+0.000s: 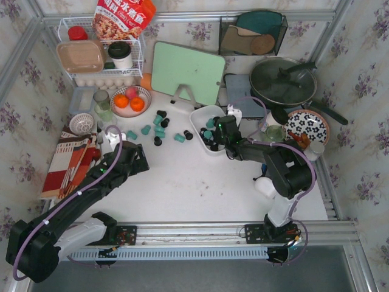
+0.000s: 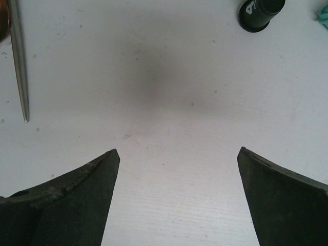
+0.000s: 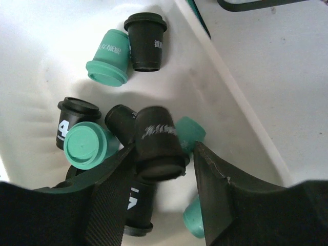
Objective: Mix the coffee capsules in the storage basket
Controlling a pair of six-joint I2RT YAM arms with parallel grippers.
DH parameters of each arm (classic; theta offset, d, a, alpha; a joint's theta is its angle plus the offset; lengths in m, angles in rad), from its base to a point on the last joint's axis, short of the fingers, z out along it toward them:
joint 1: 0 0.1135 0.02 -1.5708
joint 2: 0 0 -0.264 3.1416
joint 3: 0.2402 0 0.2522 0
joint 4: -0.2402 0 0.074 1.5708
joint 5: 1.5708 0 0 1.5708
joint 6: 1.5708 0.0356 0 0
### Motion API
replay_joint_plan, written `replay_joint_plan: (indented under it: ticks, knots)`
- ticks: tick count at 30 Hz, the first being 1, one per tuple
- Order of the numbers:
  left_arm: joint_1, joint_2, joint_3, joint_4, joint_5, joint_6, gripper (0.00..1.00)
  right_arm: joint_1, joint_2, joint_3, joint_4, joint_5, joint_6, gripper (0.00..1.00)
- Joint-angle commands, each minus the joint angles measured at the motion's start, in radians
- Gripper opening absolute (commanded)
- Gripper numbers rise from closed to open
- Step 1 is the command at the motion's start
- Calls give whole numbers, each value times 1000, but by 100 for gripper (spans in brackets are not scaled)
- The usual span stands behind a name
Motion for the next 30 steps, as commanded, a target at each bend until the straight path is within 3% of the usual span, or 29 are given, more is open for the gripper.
replay_joint_plan:
  ticks: [1, 9, 17, 18, 20, 30]
  knots:
    - [1, 1, 4, -4, -5, -4, 100, -8, 25, 11, -34, -55, 22, 57]
    - [1, 2, 4, -6, -6, -4, 100, -11, -5, 24, -34, -105, 13, 69]
    - [1, 3, 6, -4, -5, -1, 100, -9, -136, 37, -61, -126, -28, 79]
    - [1, 4, 5, -4, -6, -1, 100, -8, -156, 43, -69, -125, -36, 82]
    - [1, 4, 5, -4, -5, -1, 100, -9, -191, 56, -92, -114, -54, 98]
    - [1, 21, 7, 1, -3, 1, 100, -1, -379, 110, -218, 18, -184, 100]
